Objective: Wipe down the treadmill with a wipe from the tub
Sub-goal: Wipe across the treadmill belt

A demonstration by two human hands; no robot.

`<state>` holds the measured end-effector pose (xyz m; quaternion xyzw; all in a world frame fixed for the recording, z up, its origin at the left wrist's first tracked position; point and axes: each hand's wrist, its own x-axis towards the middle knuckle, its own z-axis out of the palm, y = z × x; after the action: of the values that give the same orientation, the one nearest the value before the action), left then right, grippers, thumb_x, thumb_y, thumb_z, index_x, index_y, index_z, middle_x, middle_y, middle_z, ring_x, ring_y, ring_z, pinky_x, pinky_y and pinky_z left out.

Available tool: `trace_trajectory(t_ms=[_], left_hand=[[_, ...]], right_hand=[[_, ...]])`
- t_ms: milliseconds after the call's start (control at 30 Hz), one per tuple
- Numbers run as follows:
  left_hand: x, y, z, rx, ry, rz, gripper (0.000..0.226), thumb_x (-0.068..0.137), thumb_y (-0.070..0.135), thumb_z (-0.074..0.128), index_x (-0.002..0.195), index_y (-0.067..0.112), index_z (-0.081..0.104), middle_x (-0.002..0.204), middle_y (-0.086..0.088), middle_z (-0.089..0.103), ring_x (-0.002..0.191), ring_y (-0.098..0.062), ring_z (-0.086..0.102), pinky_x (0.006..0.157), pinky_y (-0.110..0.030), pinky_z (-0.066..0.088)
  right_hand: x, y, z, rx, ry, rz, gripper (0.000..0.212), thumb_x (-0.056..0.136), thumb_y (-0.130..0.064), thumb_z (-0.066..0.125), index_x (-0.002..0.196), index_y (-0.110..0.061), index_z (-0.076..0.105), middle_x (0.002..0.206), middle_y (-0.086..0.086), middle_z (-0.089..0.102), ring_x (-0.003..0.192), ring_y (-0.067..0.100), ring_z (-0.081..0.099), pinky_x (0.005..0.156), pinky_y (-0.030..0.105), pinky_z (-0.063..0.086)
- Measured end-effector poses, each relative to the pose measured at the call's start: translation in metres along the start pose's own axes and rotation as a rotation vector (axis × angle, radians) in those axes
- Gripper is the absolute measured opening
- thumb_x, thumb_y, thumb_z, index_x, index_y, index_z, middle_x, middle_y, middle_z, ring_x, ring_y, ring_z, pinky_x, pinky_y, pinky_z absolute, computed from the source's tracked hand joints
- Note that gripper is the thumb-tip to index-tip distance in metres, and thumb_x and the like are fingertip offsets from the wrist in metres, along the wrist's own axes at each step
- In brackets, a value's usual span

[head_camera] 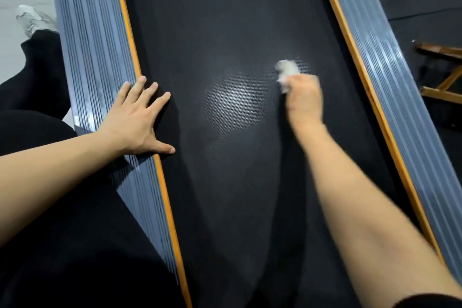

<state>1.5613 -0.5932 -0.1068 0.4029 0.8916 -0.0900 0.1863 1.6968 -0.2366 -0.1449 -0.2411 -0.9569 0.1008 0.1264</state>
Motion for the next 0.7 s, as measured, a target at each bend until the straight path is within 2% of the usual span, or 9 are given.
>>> trace_trajectory(t_ms=[100,200,233,300,367,467,533,600,700], left_hand=[[0.001,0.000,0.001,-0.014,-0.001,-0.005,0.140,0.054,0.098,0.055,0.163,0.023,0.010,0.169,-0.011,0.013,0.156,-0.031,-0.015,0.126,-0.051,-0.006],[0.001,0.002,0.000,-0.019,-0.009,-0.009,0.140,0.055,0.097,0.057,0.163,0.022,0.009,0.169,-0.010,0.012,0.155,-0.031,-0.017,0.126,-0.051,-0.007],[0.001,0.002,-0.001,-0.017,-0.013,-0.011,0.140,0.055,0.096,0.057,0.163,0.022,0.009,0.169,-0.010,0.012,0.155,-0.031,-0.017,0.126,-0.051,-0.008],[0.001,0.002,-0.001,-0.017,-0.021,-0.015,0.139,0.056,0.096,0.057,0.163,0.022,0.008,0.170,-0.009,0.011,0.155,-0.030,-0.018,0.126,-0.051,-0.009],[0.002,0.002,-0.001,-0.018,-0.027,-0.017,0.139,0.056,0.096,0.057,0.163,0.023,0.007,0.170,-0.009,0.010,0.155,-0.030,-0.018,0.126,-0.050,-0.010],[0.001,0.002,-0.002,-0.018,-0.029,-0.021,0.139,0.056,0.097,0.055,0.163,0.024,0.005,0.170,-0.007,0.008,0.155,-0.029,-0.019,0.126,-0.049,-0.010],[0.001,0.002,-0.003,-0.018,-0.027,-0.020,0.139,0.056,0.097,0.055,0.163,0.024,0.004,0.170,-0.008,0.008,0.155,-0.029,-0.020,0.126,-0.049,-0.010],[0.001,0.001,-0.004,-0.022,-0.029,-0.016,0.139,0.056,0.097,0.055,0.163,0.024,0.004,0.170,-0.008,0.008,0.155,-0.029,-0.019,0.126,-0.049,-0.010],[0.000,0.001,-0.003,-0.026,-0.037,-0.020,0.139,0.057,0.096,0.056,0.163,0.023,0.004,0.170,-0.008,0.007,0.155,-0.030,-0.020,0.125,-0.050,-0.010]], right_hand=[[0.014,0.066,-0.018,-0.194,0.009,0.347,0.026,0.090,0.004,0.043,0.099,0.002,0.067,0.097,0.022,0.064,0.093,0.040,0.057,0.072,0.042,0.039],[0.010,0.016,-0.010,-0.025,0.092,0.477,0.030,0.090,0.000,0.046,0.106,-0.003,0.071,0.094,0.018,0.067,0.088,0.038,0.058,0.069,0.038,0.034],[0.007,-0.014,-0.003,0.102,0.121,0.406,0.027,0.088,0.000,0.050,0.101,-0.006,0.073,0.089,0.016,0.068,0.084,0.037,0.060,0.069,0.038,0.037],[-0.013,-0.083,0.018,0.245,0.125,0.070,0.024,0.085,-0.002,0.057,0.098,-0.013,0.074,0.085,0.009,0.071,0.076,0.029,0.063,0.069,0.037,0.045],[-0.041,-0.148,0.029,0.314,0.024,-0.190,0.026,0.086,-0.005,0.060,0.106,-0.014,0.072,0.101,0.002,0.074,0.080,0.018,0.058,0.076,0.031,0.049],[-0.046,-0.151,0.027,0.322,-0.021,-0.441,0.020,0.091,-0.010,0.061,0.106,-0.021,0.067,0.106,-0.002,0.071,0.084,0.024,0.059,0.078,0.037,0.052],[-0.018,-0.085,0.028,0.163,-0.006,-0.306,0.021,0.092,-0.016,0.059,0.107,-0.022,0.072,0.104,-0.001,0.071,0.087,0.023,0.061,0.080,0.034,0.049],[0.017,-0.004,0.017,0.003,0.025,0.004,0.029,0.093,-0.022,0.050,0.102,-0.014,0.077,0.094,0.009,0.071,0.086,0.028,0.064,0.074,0.037,0.050],[0.037,0.068,-0.005,-0.129,0.015,0.261,0.028,0.093,-0.004,0.044,0.097,-0.002,0.071,0.093,0.021,0.065,0.091,0.040,0.058,0.074,0.045,0.047]])
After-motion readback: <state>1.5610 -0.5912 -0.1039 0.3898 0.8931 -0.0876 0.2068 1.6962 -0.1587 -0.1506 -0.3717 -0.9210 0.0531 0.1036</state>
